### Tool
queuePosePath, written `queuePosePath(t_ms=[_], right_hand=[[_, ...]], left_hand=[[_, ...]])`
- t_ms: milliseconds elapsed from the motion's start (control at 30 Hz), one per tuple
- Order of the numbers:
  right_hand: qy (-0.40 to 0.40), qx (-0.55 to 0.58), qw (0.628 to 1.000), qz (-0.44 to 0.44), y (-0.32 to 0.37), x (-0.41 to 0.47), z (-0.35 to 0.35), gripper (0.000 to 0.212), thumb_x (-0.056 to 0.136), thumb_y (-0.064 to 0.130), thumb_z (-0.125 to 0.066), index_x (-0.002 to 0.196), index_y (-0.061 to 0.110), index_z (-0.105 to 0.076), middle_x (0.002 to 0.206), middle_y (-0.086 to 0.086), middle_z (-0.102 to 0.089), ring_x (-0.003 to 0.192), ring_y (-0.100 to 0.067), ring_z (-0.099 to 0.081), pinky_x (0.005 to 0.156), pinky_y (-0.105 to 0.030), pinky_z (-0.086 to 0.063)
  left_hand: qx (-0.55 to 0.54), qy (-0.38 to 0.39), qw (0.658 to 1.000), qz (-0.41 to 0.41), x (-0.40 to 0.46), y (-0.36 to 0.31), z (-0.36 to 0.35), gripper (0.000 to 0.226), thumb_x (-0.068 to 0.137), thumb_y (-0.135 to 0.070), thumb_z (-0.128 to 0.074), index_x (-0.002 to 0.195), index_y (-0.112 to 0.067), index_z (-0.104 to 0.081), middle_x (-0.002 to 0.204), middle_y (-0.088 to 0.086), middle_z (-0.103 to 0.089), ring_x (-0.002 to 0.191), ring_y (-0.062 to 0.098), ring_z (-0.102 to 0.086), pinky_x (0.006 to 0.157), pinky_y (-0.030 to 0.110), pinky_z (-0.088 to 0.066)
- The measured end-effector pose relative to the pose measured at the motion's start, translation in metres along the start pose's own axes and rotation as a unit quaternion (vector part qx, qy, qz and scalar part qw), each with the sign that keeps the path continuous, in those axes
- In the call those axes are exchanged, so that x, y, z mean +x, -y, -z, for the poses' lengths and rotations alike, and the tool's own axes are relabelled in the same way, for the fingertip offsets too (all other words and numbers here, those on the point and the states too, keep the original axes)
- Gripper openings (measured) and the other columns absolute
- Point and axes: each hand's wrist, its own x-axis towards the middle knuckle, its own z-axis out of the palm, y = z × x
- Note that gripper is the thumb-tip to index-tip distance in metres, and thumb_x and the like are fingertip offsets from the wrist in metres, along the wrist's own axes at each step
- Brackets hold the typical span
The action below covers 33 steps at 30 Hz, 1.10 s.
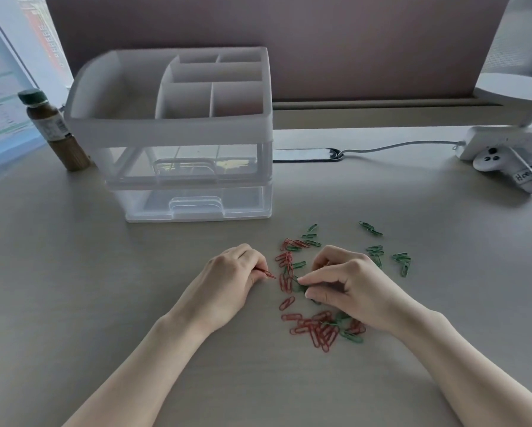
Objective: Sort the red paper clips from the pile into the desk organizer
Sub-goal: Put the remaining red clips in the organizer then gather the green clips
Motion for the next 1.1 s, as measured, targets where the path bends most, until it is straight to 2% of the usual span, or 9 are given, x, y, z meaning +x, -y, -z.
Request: queuePosePath(t_ms=[133,267,333,400,467,633,867,933,1100], right_hand=[[-0.011,-0.014,1.000,-0.022,-0.006,-0.002,0.010,0.016,0.082,0.033,-0.075,0.099,0.034,-0.078,0.093,0.018,-0.061,0.072,-0.009,-0.064,0.066,-0.024,-0.052],[-0.040,-0.042,0.995,-0.076,-0.020,-0.007,0.029,0.011,0.079,0.026,-0.080,0.088,0.032,-0.080,0.088,0.017,-0.064,0.073,-0.008,-0.064,0.067,-0.023,-0.052],[-0.053,-0.055,0.993,-0.087,-0.021,-0.007,0.033,0.007,0.080,0.024,-0.079,0.085,0.030,-0.079,0.088,0.017,-0.065,0.073,-0.005,-0.063,0.067,-0.017,-0.047],[-0.071,-0.057,0.992,-0.084,-0.015,-0.003,0.031,0.004,0.084,0.026,-0.075,0.086,0.027,-0.078,0.089,0.017,-0.065,0.076,-0.003,-0.062,0.067,-0.012,-0.043],[-0.080,-0.045,0.993,-0.074,-0.005,0.001,0.026,0.007,0.087,0.028,-0.070,0.090,0.026,-0.076,0.091,0.017,-0.065,0.080,-0.002,-0.062,0.068,-0.012,-0.044],[-0.025,-0.027,0.999,-0.036,0.015,0.001,0.022,0.017,0.089,0.038,-0.064,0.099,0.028,-0.074,0.097,0.019,-0.063,0.089,-0.002,-0.061,0.068,-0.011,-0.042],[0.048,-0.017,0.997,-0.049,0.006,-0.025,0.031,0.020,0.079,0.041,-0.077,0.097,0.032,-0.074,0.095,0.015,-0.065,0.091,-0.005,-0.063,0.076,-0.017,-0.047],[0.053,-0.014,0.997,-0.059,0.004,-0.030,0.033,0.020,0.076,0.038,-0.081,0.094,0.032,-0.074,0.091,0.013,-0.065,0.088,-0.008,-0.062,0.075,-0.019,-0.047],[0.028,0.002,0.997,-0.077,-0.004,-0.030,0.034,0.012,0.076,0.021,-0.083,0.084,0.028,-0.076,0.083,0.012,-0.066,0.075,-0.009,-0.063,0.067,-0.021,-0.049]], left_hand=[[-0.096,-0.034,0.994,0.049,-0.003,-0.003,0.006,0.004,0.089,-0.017,-0.068,0.087,-0.021,-0.068,0.081,-0.016,-0.066,0.077,0.000,-0.063,0.069,0.007,-0.042],[-0.269,-0.097,0.943,0.171,-0.003,-0.003,0.009,0.007,0.091,-0.017,-0.064,0.085,-0.019,-0.066,0.065,-0.012,-0.061,0.060,0.005,-0.054,0.062,0.014,-0.043],[-0.487,-0.103,0.839,0.218,-0.002,-0.004,0.009,0.011,0.095,-0.011,-0.056,0.086,-0.009,-0.062,0.070,-0.001,-0.057,0.062,0.013,-0.047,0.061,0.020,-0.043],[-0.689,-0.088,0.674,0.252,0.002,-0.008,0.011,0.012,0.096,-0.006,-0.050,0.087,-0.004,-0.058,0.077,0.006,-0.054,0.062,0.013,-0.046,0.056,0.020,-0.042],[-0.780,-0.064,0.562,0.268,0.004,-0.013,0.014,0.013,0.095,-0.004,-0.046,0.088,-0.003,-0.056,0.078,0.007,-0.053,0.061,0.012,-0.046,0.053,0.019,-0.040],[-0.840,-0.041,0.462,0.283,0.005,-0.014,0.017,0.025,0.092,-0.013,-0.034,0.076,-0.009,-0.052,0.072,0.005,-0.047,0.057,0.014,-0.041,0.050,0.020,-0.036],[-0.790,-0.027,0.526,0.314,0.002,-0.009,0.012,0.028,0.096,-0.027,-0.048,0.069,-0.018,-0.047,0.059,-0.006,-0.029,0.044,0.008,-0.027,0.042,0.020,-0.019],[-0.731,-0.038,0.609,0.307,0.001,-0.009,0.011,0.031,0.095,-0.034,-0.053,0.068,-0.019,-0.048,0.056,-0.007,-0.022,0.043,0.008,-0.020,0.041,0.023,-0.014],[-0.315,-0.102,0.923,0.198,-0.010,-0.013,0.017,0.028,0.089,-0.041,-0.064,0.071,-0.021,-0.066,0.048,0.000,-0.038,0.044,0.014,-0.032,0.044,0.026,-0.030]])
